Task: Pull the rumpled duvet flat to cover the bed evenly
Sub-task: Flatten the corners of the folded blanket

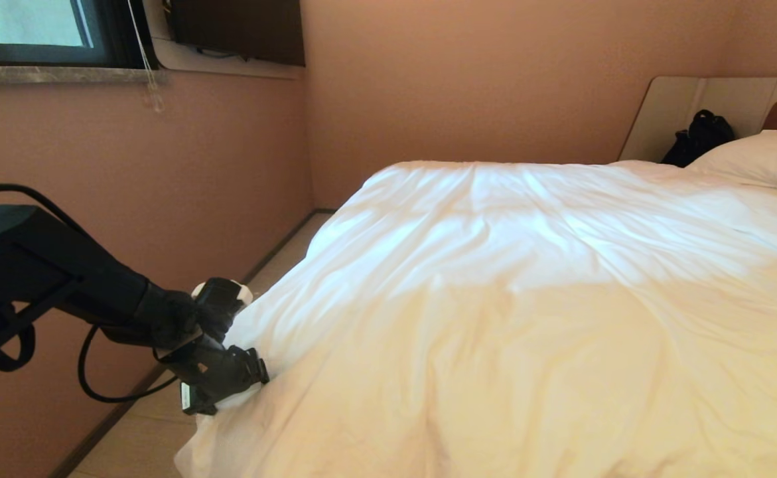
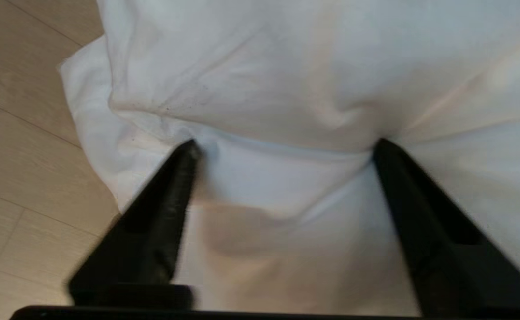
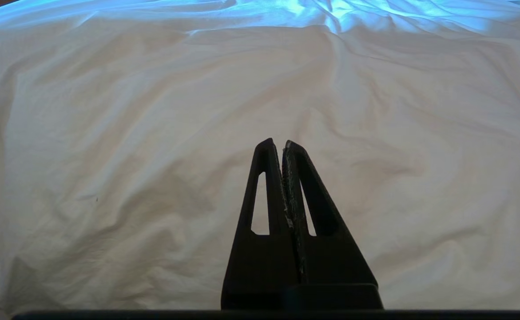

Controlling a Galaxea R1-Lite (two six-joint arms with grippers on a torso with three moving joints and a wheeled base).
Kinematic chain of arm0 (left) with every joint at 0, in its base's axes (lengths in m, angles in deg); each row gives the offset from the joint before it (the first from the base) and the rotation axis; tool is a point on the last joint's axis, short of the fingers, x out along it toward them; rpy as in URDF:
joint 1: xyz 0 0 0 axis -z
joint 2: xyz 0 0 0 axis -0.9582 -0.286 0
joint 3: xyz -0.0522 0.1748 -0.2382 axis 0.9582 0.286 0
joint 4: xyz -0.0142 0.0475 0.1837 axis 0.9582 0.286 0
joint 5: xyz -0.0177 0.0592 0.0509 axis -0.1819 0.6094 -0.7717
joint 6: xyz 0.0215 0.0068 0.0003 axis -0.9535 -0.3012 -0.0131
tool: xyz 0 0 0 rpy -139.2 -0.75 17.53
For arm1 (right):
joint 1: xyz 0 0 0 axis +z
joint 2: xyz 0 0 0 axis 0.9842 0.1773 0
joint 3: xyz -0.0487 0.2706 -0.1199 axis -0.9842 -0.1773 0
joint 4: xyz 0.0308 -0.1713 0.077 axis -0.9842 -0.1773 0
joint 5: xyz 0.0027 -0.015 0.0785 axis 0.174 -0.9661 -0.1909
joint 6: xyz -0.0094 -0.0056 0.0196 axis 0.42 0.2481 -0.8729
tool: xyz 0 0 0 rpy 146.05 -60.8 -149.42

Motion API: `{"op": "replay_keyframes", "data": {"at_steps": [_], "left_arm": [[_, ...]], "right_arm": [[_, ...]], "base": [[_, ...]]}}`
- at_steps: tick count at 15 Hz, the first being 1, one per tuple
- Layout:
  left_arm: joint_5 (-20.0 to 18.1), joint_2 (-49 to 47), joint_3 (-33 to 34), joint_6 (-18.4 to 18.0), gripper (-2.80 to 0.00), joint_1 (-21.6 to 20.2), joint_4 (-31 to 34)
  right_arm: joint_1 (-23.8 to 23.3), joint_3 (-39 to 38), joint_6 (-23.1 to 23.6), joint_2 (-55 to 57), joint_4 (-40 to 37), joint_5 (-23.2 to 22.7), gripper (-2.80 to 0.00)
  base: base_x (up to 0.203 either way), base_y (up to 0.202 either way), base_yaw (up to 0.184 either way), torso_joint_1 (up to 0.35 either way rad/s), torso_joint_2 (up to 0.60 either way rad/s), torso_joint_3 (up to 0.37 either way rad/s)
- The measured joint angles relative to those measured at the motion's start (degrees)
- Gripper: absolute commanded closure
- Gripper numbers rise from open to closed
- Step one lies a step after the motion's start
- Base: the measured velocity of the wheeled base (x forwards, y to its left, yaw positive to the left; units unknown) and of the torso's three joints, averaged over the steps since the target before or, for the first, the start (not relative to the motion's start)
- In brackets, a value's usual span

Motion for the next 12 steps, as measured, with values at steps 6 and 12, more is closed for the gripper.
{"op": "replay_keyframes", "data": {"at_steps": [6, 12], "left_arm": [[0.1, -0.1, -0.1, 0.0, 0.0, -0.1, 0.0], [0.1, -0.1, 0.0, 0.0, 0.0, 0.0, 0.0]], "right_arm": [[0.0, 0.0, 0.0, 0.0, 0.0, 0.0, 0.0], [0.0, 0.0, 0.0, 0.0, 0.0, 0.0, 0.0]], "base": [[0.0, 0.0, 0.0, 0.0, 0.0, 0.0], [0.0, 0.0, 0.0, 0.0, 0.0, 0.0]]}}
